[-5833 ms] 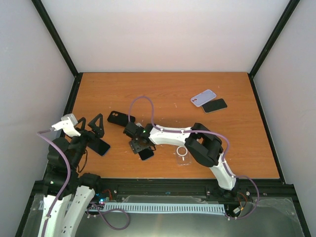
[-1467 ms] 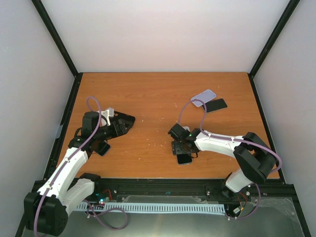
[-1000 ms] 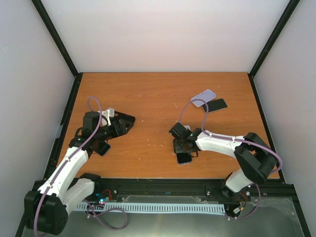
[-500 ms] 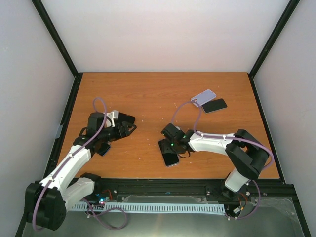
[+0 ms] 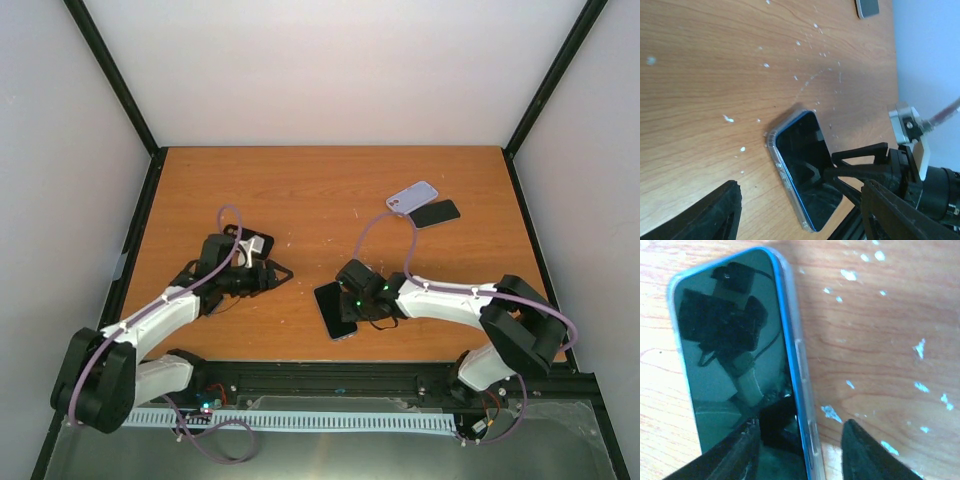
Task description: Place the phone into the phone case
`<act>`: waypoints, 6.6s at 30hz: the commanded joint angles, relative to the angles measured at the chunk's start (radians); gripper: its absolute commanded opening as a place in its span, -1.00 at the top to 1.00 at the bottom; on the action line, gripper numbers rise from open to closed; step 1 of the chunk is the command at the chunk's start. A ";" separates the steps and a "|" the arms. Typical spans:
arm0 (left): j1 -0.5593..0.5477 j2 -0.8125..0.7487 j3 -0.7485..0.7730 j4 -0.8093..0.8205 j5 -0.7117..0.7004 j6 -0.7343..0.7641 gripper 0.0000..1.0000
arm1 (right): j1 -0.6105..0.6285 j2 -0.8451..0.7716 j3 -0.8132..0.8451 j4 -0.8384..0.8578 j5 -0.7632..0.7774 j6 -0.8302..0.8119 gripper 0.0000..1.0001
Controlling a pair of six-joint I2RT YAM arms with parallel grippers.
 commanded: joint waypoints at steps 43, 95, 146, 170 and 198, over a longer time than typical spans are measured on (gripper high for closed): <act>-0.208 0.443 -0.020 0.421 0.041 -0.155 0.23 | -0.011 -0.045 -0.230 0.452 -0.165 0.090 -0.35; -0.220 0.428 -0.179 0.536 0.073 -0.222 0.56 | -0.048 0.071 -0.255 0.903 -0.406 0.283 -0.24; -0.220 0.405 -0.186 0.479 0.017 -0.171 0.17 | -0.048 0.056 -0.245 0.812 -0.386 0.233 0.76; -0.220 0.402 -0.147 0.396 -0.014 -0.141 0.05 | -0.065 0.056 -0.273 0.967 -0.458 0.296 0.94; -0.220 0.432 -0.123 0.391 -0.019 -0.144 -0.05 | -0.097 0.060 -0.214 0.834 -0.436 0.254 0.57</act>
